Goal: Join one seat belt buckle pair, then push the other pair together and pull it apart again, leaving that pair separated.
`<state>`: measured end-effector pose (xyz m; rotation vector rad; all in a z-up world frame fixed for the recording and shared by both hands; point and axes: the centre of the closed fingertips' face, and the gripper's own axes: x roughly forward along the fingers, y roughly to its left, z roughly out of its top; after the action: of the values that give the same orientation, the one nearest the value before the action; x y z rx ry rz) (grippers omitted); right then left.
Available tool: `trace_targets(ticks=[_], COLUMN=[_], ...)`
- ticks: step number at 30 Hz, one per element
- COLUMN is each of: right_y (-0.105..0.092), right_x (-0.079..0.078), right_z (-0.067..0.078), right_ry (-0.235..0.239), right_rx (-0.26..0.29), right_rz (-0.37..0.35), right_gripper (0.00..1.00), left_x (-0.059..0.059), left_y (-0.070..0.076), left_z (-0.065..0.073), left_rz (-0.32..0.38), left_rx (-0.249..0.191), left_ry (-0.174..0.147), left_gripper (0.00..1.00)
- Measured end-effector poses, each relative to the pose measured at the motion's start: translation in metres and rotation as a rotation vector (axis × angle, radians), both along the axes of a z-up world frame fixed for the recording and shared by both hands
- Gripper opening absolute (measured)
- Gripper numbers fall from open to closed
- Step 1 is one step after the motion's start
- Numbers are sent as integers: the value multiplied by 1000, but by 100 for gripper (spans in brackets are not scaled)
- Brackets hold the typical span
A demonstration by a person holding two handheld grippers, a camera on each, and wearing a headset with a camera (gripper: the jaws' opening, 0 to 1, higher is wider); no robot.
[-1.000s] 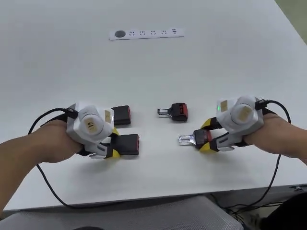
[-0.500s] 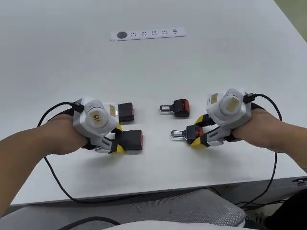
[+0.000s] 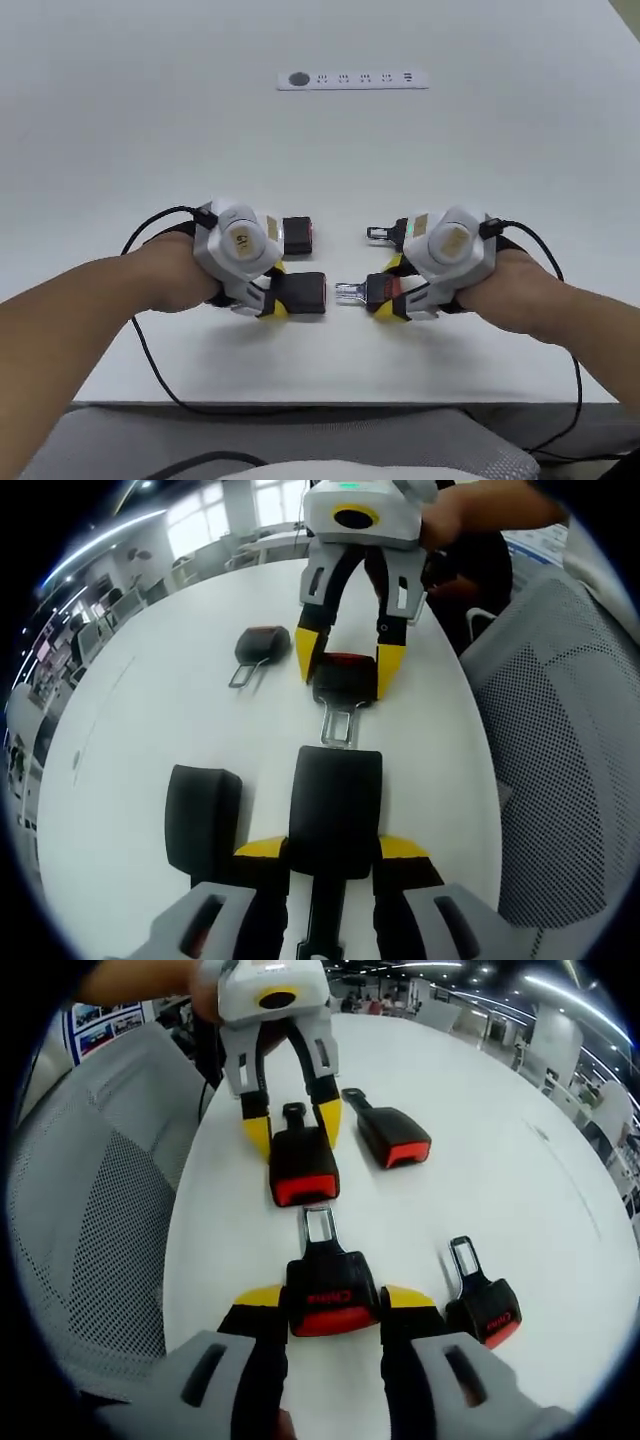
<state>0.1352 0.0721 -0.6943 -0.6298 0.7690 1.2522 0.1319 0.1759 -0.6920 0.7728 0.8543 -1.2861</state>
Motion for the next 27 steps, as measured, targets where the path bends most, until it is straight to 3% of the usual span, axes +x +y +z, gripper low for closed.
trace_targets(ticks=[6, 15, 22, 27], right_y=[10, 24, 23, 24], right_x=[-5, -5, -2, -3], right_z=[-1, 1, 0, 1], right_ry=[-15, -27, -12, -14], right_rx=[-23, -13, -27, -22], right_rz=[20, 25, 46, 53], right_gripper=[35, 35, 34, 34], left_x=[0, 1, -4, -2], left_y=[0, 1, -2, 0], left_z=[-1, -4, -2, -2], left_rz=[7, 17, 4, 6], left_rx=[9, 11, 50, 39], left_ry=[2, 5, 1, 2], left_gripper=[32, 32, 31, 31])
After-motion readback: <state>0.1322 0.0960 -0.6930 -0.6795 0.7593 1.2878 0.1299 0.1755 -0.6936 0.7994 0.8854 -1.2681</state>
